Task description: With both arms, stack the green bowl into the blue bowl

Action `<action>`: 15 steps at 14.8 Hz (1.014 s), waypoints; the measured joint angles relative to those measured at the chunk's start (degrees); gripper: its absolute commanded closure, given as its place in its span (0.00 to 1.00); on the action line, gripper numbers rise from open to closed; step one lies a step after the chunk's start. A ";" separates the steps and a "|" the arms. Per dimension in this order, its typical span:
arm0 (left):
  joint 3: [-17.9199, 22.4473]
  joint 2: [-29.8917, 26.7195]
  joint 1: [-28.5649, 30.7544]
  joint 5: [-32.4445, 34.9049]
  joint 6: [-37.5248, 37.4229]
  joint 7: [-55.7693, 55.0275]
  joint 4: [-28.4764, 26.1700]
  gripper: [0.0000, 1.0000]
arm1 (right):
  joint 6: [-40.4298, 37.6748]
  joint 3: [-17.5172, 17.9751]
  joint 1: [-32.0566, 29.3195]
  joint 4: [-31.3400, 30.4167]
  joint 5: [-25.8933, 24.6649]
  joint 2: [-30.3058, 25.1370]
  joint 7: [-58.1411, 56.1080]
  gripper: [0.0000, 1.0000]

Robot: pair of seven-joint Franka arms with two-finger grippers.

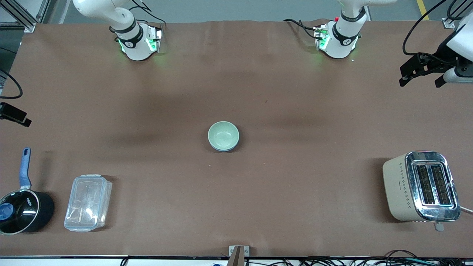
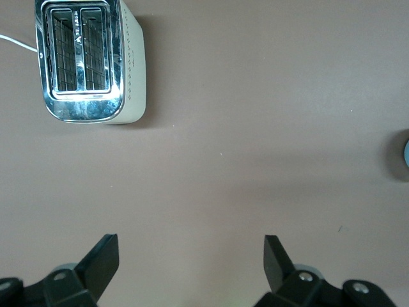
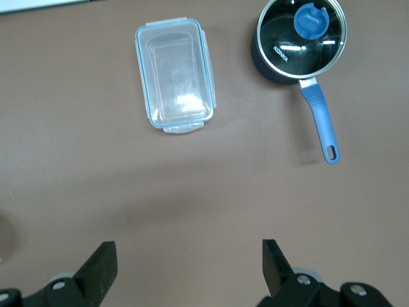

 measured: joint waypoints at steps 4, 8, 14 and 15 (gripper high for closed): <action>0.01 0.00 0.00 0.00 0.00 0.00 0.01 0.00 | -0.53 19.51 -16.36 0.58 -4.82 -2.40 0.30 0.00; 0.01 0.00 0.00 0.00 0.00 0.00 0.01 0.00 | -2.05 40.60 -34.78 0.46 -7.22 -5.68 1.82 0.00; 0.02 0.00 0.01 0.00 0.00 0.00 0.79 0.00 | -2.32 43.48 -37.52 -1.83 -7.31 -8.24 1.82 0.00; 0.02 0.00 0.01 0.00 0.00 0.00 0.84 0.00 | -2.33 43.50 -37.52 -2.16 -7.34 -8.49 1.82 0.00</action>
